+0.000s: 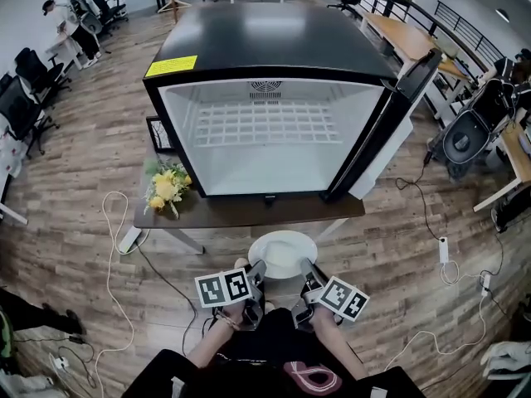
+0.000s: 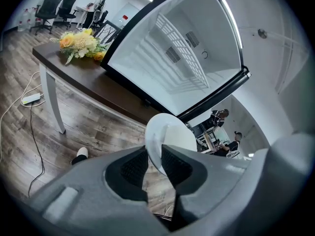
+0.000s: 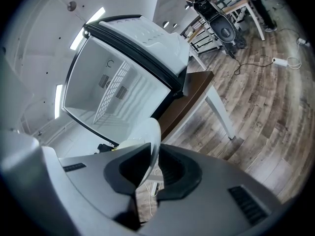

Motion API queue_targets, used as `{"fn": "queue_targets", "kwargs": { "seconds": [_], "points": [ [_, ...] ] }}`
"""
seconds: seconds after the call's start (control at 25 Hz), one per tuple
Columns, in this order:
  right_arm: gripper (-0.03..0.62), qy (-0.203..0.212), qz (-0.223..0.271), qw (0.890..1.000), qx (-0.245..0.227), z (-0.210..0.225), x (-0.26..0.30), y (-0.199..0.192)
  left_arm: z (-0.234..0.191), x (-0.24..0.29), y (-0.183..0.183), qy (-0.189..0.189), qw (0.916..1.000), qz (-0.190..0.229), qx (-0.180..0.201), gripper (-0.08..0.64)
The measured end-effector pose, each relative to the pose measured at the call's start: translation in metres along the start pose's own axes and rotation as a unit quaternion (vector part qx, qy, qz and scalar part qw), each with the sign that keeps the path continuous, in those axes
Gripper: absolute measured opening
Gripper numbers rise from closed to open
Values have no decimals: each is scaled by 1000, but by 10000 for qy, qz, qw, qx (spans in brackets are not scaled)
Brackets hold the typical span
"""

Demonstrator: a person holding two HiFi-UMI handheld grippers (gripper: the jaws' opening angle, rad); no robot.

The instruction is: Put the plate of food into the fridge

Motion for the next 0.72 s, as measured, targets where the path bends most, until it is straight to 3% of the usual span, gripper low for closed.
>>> {"fn": "queue_targets", "kwargs": {
  "seconds": [0.72],
  "points": [
    [58,-84,54,9999,-64,-25,69,46,-15,45,78,-77,9999,-89,-25,92]
  ]
}}
Point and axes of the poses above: the fingertips, and each gripper's own axes: x forward along the fingers, z to its right, y out of its top, the point moved 10 cm from there along -x, backward along the fingers, and after that the axes turned 4 degrees about x, right-handed, at the moved point
